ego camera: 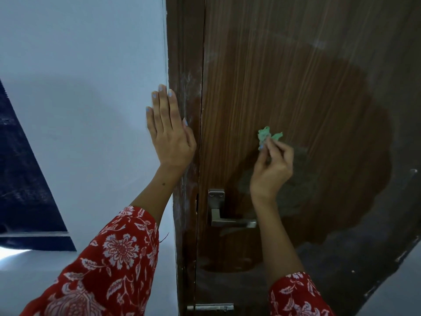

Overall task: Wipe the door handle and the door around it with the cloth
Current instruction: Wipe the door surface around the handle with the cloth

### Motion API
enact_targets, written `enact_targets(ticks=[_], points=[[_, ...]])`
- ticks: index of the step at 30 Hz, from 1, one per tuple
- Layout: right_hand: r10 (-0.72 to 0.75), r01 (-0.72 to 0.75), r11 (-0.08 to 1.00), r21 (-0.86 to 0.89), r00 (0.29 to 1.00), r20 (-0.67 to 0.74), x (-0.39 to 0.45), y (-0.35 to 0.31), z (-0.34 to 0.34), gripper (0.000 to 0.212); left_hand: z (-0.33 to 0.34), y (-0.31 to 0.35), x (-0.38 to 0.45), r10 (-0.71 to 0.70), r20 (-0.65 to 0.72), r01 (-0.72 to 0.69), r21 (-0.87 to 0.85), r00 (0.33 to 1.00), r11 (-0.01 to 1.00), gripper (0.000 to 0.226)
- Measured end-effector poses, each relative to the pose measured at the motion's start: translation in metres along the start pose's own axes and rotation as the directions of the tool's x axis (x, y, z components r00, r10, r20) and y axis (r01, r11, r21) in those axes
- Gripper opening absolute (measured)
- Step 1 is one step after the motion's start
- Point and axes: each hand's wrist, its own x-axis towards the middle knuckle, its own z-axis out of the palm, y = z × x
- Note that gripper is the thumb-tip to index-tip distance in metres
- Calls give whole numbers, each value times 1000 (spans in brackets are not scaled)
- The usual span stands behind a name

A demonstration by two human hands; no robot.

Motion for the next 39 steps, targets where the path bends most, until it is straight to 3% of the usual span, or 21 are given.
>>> enact_targets(ticks=[2, 5, 6, 8, 9, 10, 13, 15, 18, 20, 21, 23, 25, 27, 29, 30, 31, 33, 35, 36, 39], points=[[-125, 126, 992, 3, 981, 150, -6, -9, 6, 23, 0, 0, 0, 1, 1, -1, 4, 1000, 1000, 53], [-307, 320, 947, 18, 890, 337, -17, -5, 4, 19, 1, -1, -1, 3, 3, -3, 6, 1000, 1000, 53], [-261, 273, 962, 4, 916, 306, -14, -1, -1, 19, 1, -1, -1, 4, 4, -4, 6, 1000, 1000, 54], [-16, 17, 1000, -8, 996, 88, -3, 6, -5, 18, 1, 0, -2, 1, 1, -1, 11, 1000, 1000, 54], [98, -98, 995, 14, 995, -15, 1, 6, -5, 17, 1, 0, -2, -2, 0, 2, 13, 1000, 1000, 54], [131, -130, 991, 25, 990, -48, 1, 3, -4, 17, 1, 0, -3, -3, 1, 3, 13, 1000, 1000, 54], [-111, 111, 994, 11, 974, 199, -16, -2, 3, 18, 1, -1, -7, 9, 6, -9, 4, 1000, 1000, 53], [-189, 199, 980, -12, 945, 266, -19, 6, -4, 18, 1, -2, -8, 13, 6, -13, 0, 1000, 1000, 53], [73, -73, 996, -41, 997, -6, 3, 20, -14, 20, 1, -1, -9, 9, 1, -9, 8, 1000, 1000, 52], [230, -231, 973, 7, 964, -135, 11, 18, -15, 22, 1, 1, -9, 3, 2, -3, 6, 1000, 1000, 51], [194, -195, 981, -2, 975, -110, 8, 14, -12, 22, 1, 1, -10, 5, 4, -5, 4, 1000, 1000, 51], [-19, 23, 999, -48, 996, 86, -6, 9, -8, 22, 1, 0, -10, 11, 7, -11, 6, 1000, 1000, 51], [-153, 169, 984, -62, 967, 205, -14, 16, -15, 23, 1, -2, -10, 17, 9, -17, 12, 1000, 1000, 52], [19, -16, 998, -54, 999, 51, 0, 32, -25, 24, 2, -3, -11, 27, 7, -27, 17, 1000, 999, 52], [299, -299, 954, 23, 940, -163, 18, 41, -33, 25, 3, -2, -11, 25, 0, -25, 22, 1000, 999, 52], [327, -332, 943, 9, 924, -198, 19, 41, -33, 27, 3, -2, -12, 21, -4, -21, 22, 1000, 1000, 51], [254, -264, 964, -36, 951, -175, 15, 38, -30, 29, 4, -2, -12, 21, -9, -20, 23, 1000, 1000, 51], [-29, 33, 993, -113, 999, 39, -5, 31, -20, 33, 5, -3, -12, 25, -18, -25, 25, 1000, 999, 51], [-243, 276, 953, -123, 942, 232, -23, 34, -19, 35, 5, -5, -12, 33, -30, -32, 19, 999, 999, 50], [-247, 283, 950, -132, 940, 236, -23, 40, -22, 37, 5, -5, -13, 37, -34, -37, 17, 999, 999, 50], [99, -103, 990, -101, 994, -41, -3, 55, -34, 44, 5, -5, -13, 41, -31, -41, 12, 999, 999, 50]])
